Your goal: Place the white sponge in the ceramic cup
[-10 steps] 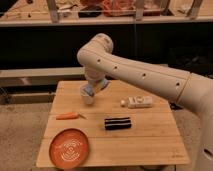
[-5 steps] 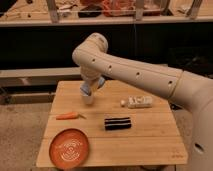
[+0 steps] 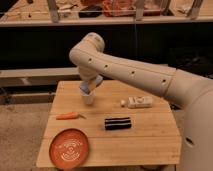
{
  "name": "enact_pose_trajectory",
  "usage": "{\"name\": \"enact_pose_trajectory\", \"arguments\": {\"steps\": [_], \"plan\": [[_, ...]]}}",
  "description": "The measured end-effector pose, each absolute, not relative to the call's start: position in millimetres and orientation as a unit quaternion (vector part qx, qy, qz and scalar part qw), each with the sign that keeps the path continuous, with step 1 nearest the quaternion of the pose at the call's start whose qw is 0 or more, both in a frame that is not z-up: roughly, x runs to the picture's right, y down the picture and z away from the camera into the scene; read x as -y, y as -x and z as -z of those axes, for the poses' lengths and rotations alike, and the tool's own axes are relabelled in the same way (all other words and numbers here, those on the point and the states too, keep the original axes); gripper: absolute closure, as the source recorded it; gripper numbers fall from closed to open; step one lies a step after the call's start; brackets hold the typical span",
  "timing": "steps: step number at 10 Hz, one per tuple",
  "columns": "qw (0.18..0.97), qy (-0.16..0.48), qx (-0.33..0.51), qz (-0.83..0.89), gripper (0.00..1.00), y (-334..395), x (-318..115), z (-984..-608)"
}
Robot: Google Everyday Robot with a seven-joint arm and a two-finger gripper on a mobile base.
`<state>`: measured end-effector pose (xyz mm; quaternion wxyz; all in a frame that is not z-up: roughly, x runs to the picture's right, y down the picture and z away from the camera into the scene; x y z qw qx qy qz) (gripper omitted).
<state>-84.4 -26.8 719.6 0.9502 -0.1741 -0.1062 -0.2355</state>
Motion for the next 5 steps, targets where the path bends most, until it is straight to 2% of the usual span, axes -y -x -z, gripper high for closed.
{"name": "enact_pose_trajectory", "arguments": {"steps": [5], "plan": [[0.946,0.168,0.112,0.255,0.98,94.6,30.9,-729.8]]}}
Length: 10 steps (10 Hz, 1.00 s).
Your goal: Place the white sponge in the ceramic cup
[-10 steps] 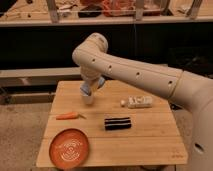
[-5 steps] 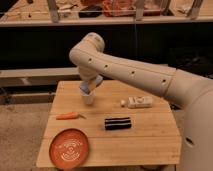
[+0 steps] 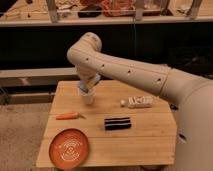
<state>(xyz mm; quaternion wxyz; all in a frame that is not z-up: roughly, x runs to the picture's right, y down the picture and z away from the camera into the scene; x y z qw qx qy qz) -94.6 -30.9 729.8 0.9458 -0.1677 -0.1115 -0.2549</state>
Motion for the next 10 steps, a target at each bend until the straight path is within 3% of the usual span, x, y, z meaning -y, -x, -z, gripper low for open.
{"name": "enact_pose_trajectory", "arguments": {"steps": [10], "plan": [[0.939,0.154,0.122,0.282,0.98,100.7,36.6,-761.4]]}}
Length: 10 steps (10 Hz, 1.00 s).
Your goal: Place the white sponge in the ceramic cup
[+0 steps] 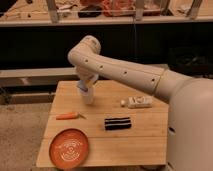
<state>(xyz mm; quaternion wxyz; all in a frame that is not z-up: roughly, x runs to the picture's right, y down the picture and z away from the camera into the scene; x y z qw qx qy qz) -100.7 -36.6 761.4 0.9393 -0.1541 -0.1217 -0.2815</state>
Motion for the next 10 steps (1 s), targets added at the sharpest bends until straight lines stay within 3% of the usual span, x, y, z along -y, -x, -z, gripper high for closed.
{"name": "enact_pose_trajectory", "arguments": {"steps": [10], "plan": [[0.934,0.154,0.127,0.296,0.98,100.4,34.9,-784.8]]}}
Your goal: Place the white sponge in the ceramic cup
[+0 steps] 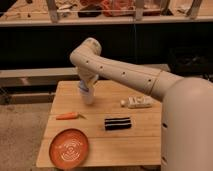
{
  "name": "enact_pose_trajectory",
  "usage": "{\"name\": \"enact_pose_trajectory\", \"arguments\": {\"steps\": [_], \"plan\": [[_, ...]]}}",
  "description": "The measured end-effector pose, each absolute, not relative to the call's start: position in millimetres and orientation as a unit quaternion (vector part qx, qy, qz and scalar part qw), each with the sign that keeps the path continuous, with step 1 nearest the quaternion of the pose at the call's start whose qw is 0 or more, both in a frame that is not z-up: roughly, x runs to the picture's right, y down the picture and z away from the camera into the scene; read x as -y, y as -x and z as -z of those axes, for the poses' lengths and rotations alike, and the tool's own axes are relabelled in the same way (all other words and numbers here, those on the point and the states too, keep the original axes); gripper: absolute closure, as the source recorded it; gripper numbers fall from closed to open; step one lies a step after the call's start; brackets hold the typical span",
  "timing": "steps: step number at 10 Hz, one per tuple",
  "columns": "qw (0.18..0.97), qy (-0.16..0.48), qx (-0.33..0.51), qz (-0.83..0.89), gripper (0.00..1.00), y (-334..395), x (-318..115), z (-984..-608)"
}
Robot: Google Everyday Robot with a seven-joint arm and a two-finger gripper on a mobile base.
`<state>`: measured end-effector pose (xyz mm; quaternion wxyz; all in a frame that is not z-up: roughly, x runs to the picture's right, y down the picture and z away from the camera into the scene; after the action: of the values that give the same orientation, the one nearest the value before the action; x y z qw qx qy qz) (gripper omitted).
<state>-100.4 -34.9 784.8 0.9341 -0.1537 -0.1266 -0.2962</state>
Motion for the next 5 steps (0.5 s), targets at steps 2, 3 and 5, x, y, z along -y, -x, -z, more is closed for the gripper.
{"name": "enact_pose_trajectory", "arguments": {"steps": [2,3,5], "plan": [[0.934,0.154,0.127,0.297,0.98,99.7,33.7,-789.0],[0.934,0.155,0.127,0.297,0.98,99.4,33.9,-790.6],[0.934,0.155,0.126,0.296,0.98,98.7,33.1,-793.4]]}}
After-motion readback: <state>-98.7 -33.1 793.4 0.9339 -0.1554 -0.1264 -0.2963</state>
